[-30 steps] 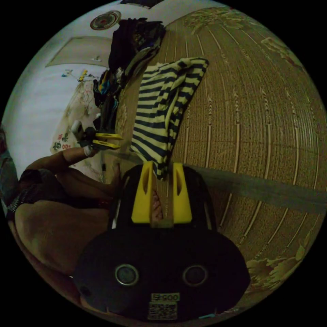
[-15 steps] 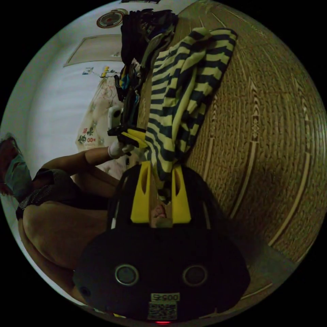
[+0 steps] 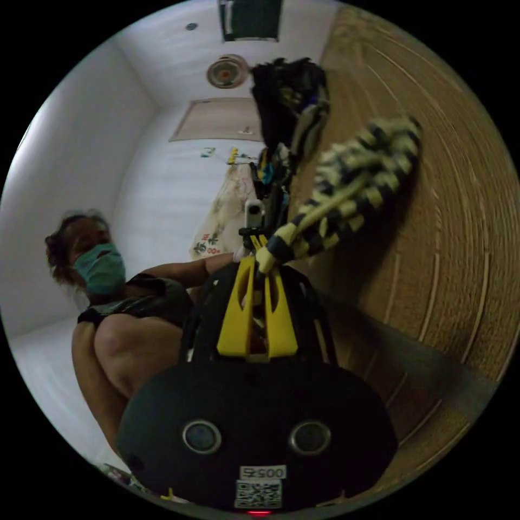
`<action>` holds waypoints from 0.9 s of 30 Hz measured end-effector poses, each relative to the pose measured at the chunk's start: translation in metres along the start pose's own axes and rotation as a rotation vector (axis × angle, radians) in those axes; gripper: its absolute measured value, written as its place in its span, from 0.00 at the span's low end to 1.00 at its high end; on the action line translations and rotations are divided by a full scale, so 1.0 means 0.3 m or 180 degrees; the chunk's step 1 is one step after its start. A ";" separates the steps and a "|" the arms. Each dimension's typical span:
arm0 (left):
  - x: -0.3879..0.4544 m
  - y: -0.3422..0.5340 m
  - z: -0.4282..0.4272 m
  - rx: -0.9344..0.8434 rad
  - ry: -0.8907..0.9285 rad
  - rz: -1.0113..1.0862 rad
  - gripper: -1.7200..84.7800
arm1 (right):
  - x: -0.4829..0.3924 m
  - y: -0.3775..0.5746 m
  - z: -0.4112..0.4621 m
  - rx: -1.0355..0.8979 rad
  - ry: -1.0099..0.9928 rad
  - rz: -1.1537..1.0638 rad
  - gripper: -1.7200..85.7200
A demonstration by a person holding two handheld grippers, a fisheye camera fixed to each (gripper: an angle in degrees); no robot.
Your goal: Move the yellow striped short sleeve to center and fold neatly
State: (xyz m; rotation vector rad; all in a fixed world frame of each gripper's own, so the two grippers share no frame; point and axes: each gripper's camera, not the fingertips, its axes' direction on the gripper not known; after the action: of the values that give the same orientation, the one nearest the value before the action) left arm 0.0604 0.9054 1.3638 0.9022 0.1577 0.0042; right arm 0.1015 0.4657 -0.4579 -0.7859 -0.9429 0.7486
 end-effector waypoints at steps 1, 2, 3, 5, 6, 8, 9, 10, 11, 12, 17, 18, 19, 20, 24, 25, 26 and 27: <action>0.023 0.010 -0.031 0.0025 0.0027 0.0032 0.07 | -0.060 -0.024 0.022 -0.0020 -0.0030 -0.0129 0.01; 0.068 0.029 -0.093 0.0073 0.0067 0.0087 0.07 | -0.122 -0.054 0.050 -0.0055 -0.0060 -0.0259 0.01; 0.111 0.050 -0.155 0.0121 0.0095 0.0134 0.07 | -0.150 -0.070 0.065 -0.0075 -0.0066 -0.0317 0.01; 0.168 0.081 -0.246 0.0188 0.0077 0.0169 0.07 | -0.258 -0.150 0.131 -0.0143 -0.0013 -0.0490 0.01; 0.197 0.101 -0.306 0.0243 0.0052 0.0176 0.07 | -0.281 -0.174 0.149 -0.0161 0.0017 -0.0522 0.01; 0.219 0.127 -0.398 0.0338 0.0017 0.0157 0.07 | -0.342 -0.282 0.226 -0.0198 0.0071 -0.0539 0.01; 0.225 0.142 -0.469 0.0439 -0.0045 0.0139 0.07 | -0.352 -0.313 0.247 -0.0205 0.0067 -0.0547 0.01; 0.227 0.149 -0.509 0.0504 -0.0101 0.0130 0.07 | -0.369 -0.380 0.291 -0.0194 0.0068 -0.0556 0.01; 0.235 0.158 -0.595 0.0645 -0.0223 0.0146 0.07 | -0.391 -0.458 0.338 -0.0200 0.0081 -0.0608 0.01; 0.252 0.164 -0.692 0.0813 -0.0351 0.0204 0.07 | -0.406 -0.501 0.363 -0.0217 0.0100 -0.0661 0.01; 0.474 0.180 -1.123 0.1396 -0.1084 0.0860 0.07 | -0.678 -0.944 0.619 -0.0185 0.0480 -0.1516 0.01; 0.546 0.197 -1.219 0.1542 -0.1311 0.1014 0.07 | -0.715 -0.990 0.650 -0.0149 0.0521 -0.1635 0.01; 0.579 0.208 -1.263 0.1606 -0.1403 0.1087 0.07 | -0.782 -1.074 0.716 -0.0074 0.0610 -0.1862 0.01; 0.639 0.236 -1.343 0.1735 -0.1605 0.1204 0.07 | -0.833 -1.149 0.781 0.0019 0.0685 -0.2004 0.01; 0.694 0.362 -1.518 0.2066 -0.2150 0.1318 0.07 | -0.865 -1.324 0.990 0.0229 0.0754 -0.2110 0.02; 0.675 0.377 -1.535 0.2057 -0.2178 0.1243 0.07 | -0.830 -1.370 1.067 0.0256 0.0843 -0.2010 0.03; 0.617 0.405 -1.563 0.2007 -0.2220 0.1038 0.07 | -0.771 -1.411 1.146 0.0262 0.0935 -0.1826 0.03; 0.537 0.439 -1.581 0.1982 -0.2266 0.0812 0.07 | -0.734 -1.429 1.185 0.0260 0.0971 -0.1721 0.04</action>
State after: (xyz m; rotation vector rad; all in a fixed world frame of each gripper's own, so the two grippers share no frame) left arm 0.1623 1.3689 1.1562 1.4832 -0.6541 -0.1341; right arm -0.2156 0.1540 -0.0567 -0.5175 -0.7899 0.1857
